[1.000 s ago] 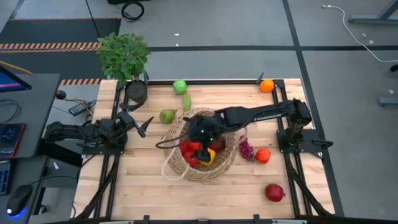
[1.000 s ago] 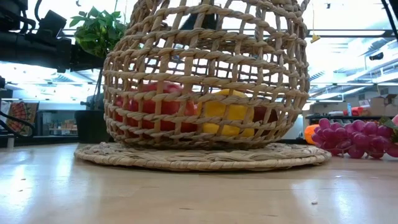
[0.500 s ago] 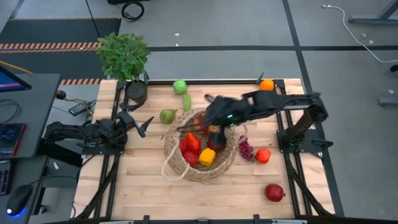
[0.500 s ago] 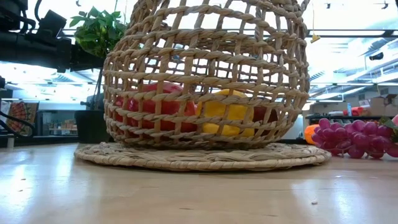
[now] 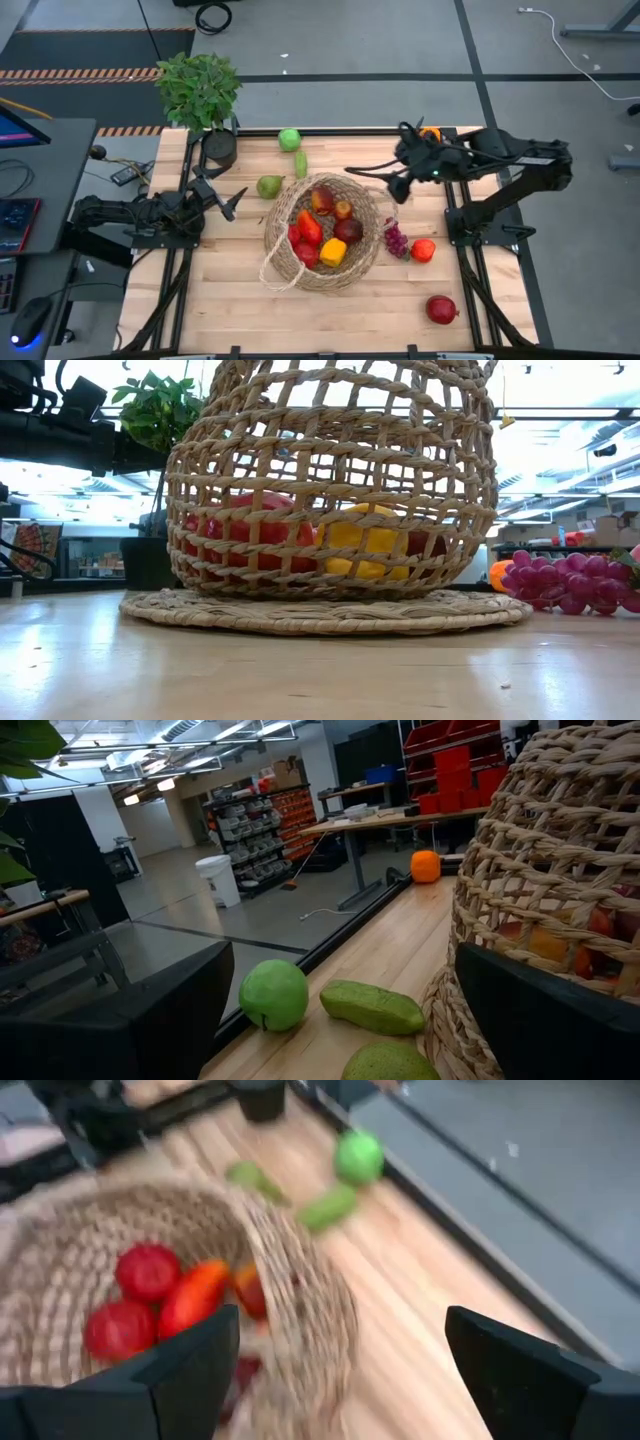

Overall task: Build produce basket
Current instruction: Put the pomegranate into the woven basket

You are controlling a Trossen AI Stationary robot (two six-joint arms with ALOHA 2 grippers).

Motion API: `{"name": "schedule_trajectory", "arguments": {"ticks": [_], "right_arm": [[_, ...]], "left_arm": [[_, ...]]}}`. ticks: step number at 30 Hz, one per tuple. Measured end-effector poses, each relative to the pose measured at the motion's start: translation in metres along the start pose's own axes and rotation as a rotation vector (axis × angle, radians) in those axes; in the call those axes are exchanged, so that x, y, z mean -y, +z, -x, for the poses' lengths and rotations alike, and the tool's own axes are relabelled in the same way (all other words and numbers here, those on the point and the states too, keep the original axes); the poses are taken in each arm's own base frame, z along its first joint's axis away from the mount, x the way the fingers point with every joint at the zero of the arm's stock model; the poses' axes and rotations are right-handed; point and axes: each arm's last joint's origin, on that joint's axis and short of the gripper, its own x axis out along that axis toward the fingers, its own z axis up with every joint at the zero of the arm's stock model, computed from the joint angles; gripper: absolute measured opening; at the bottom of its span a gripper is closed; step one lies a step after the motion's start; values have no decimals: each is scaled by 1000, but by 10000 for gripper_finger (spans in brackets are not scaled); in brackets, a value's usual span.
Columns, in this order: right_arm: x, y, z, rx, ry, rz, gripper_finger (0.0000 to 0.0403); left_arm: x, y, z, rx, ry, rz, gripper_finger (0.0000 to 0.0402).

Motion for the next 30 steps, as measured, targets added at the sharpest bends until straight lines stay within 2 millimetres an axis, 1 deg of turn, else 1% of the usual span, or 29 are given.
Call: {"name": "schedule_trajectory", "arguments": {"ticks": [6, 8, 10, 13, 16, 18, 22, 26, 28, 30], "right_arm": [[24, -27, 15, -149, 63, -86, 356], [27, -35, 18, -205, 107, -80, 356], [26, -45, 17, -254, 148, -59, 356], [17, -62, 14, -312, 214, -62, 356], [3, -88, 9, -377, 222, -16, 356], [-6, -105, 6, -385, 207, 13, 356], [-18, -137, 6, -351, 158, 16, 356], [-26, -162, 13, -303, 151, 7, 356], [-33, -174, 14, -276, 153, 46, 356], [-43, -188, 11, -262, 135, 109, 356]], "left_arm": [[0, 0, 0, 0, 0, 0, 388], [0, 0, 0, 0, 0, 0, 388], [0, 0, 0, 0, 0, 0, 388], [0, 0, 0, 0, 0, 0, 388], [0, 0, 0, 0, 0, 0, 388], [0, 0, 0, 0, 0, 0, 388], [0, 0, 0, 0, 0, 0, 388], [0, 0, 0, 0, 0, 0, 388], [0, 0, 0, 0, 0, 0, 388], [0, 0, 0, 0, 0, 0, 388]]}}
